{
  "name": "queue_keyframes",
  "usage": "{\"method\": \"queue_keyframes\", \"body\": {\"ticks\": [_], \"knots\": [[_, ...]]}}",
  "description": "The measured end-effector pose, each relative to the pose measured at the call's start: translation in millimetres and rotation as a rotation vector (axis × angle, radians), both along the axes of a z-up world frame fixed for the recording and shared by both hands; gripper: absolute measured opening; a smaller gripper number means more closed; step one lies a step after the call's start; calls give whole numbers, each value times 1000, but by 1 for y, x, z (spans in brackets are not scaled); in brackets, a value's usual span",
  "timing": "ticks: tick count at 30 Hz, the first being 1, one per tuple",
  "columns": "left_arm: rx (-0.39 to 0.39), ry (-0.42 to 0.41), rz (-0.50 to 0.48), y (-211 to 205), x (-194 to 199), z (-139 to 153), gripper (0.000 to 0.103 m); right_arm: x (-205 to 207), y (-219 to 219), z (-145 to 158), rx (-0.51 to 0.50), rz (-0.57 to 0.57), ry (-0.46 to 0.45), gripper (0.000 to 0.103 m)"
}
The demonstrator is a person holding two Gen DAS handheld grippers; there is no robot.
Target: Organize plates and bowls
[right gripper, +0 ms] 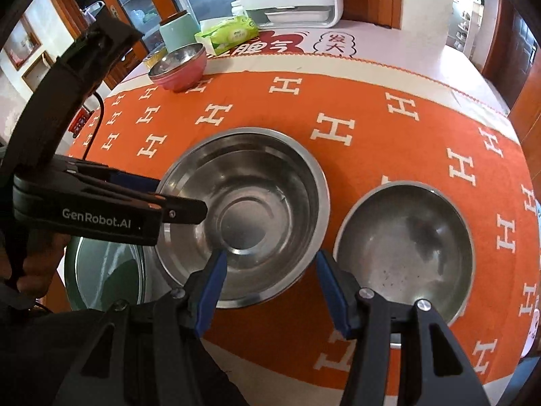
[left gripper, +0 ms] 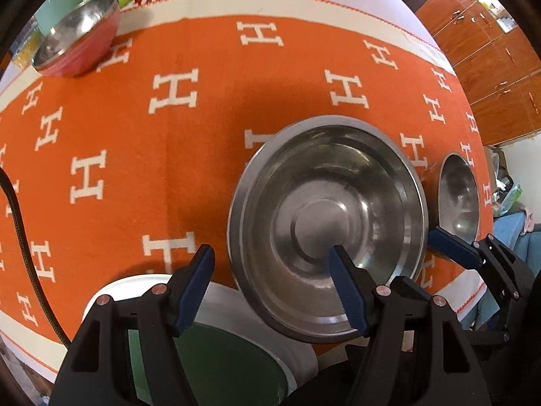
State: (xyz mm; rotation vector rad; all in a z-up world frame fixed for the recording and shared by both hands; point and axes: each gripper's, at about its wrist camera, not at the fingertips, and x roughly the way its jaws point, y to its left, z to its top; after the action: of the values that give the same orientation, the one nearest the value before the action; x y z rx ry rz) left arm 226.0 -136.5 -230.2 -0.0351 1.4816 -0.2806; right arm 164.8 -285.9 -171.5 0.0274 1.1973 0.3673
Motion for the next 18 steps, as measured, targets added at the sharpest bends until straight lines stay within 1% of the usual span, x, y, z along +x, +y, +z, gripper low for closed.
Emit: {"method": "queue_keyframes", "body": {"ticks": [5,10,15,18], "knots": [[6,32,-5,-5,3,-11,68,1,0,0,2,4,-8,55],[18,42,-19,-12,5,-16,59,3,1,0,3,8,-15,55],[56,44,-37,-24,7,-21,54,5,2,0,-18,-1,-19,51],[63,44,-31,-25,8,-22,51,7,3,-2,-21,-5,-21,50]]}}
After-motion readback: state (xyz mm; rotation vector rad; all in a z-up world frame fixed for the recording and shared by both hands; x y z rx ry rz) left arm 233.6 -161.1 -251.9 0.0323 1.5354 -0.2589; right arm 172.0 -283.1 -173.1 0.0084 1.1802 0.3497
